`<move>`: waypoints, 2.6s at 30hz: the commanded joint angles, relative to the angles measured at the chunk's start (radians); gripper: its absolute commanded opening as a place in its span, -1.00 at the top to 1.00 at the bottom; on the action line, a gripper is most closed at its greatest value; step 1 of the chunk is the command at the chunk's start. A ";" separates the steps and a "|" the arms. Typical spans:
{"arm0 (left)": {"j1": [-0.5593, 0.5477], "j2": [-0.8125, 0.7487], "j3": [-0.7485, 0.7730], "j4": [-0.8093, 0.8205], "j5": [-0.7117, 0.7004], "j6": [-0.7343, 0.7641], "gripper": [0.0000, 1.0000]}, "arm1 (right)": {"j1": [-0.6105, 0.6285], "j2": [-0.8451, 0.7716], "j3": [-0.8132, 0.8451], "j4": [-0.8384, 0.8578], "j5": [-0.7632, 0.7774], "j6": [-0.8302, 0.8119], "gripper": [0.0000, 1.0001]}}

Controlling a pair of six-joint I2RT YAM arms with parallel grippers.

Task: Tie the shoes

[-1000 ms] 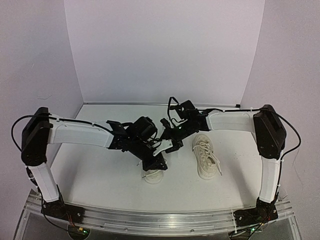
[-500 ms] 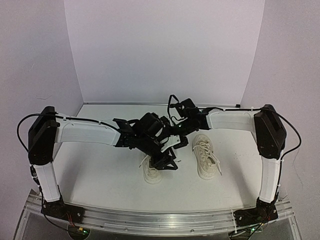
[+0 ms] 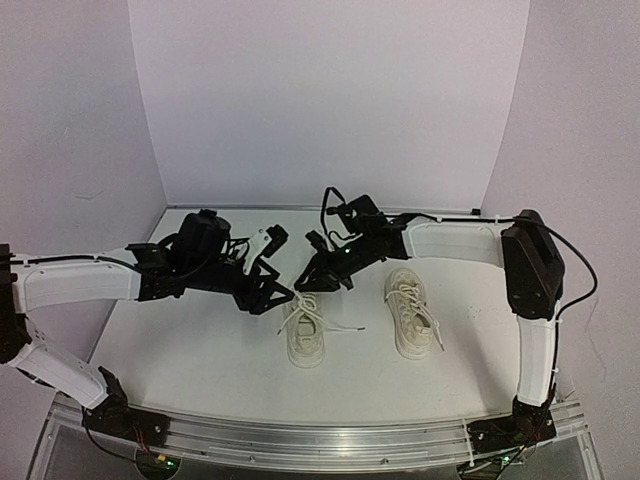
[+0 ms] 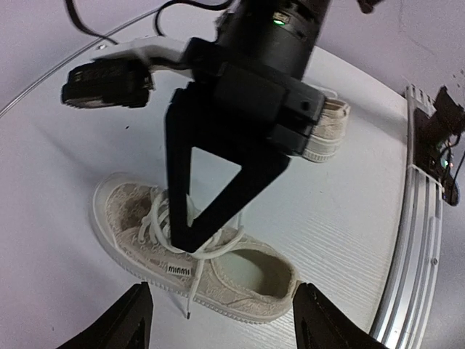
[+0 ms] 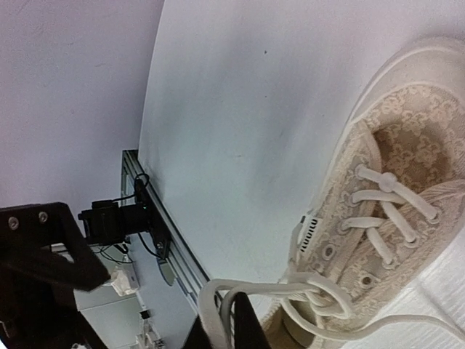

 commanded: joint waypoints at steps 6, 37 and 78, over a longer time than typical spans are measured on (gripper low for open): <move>0.029 -0.107 -0.144 0.093 -0.202 -0.220 -0.40 | 0.068 0.101 0.100 0.009 -0.027 0.014 0.63; 0.102 0.043 -0.007 0.091 0.082 -0.088 -0.32 | -0.084 -0.136 -0.073 -0.074 -0.016 -0.120 0.29; 0.102 0.072 0.054 -0.039 0.166 0.171 -0.14 | 0.000 0.162 0.232 -0.383 0.140 -0.439 0.61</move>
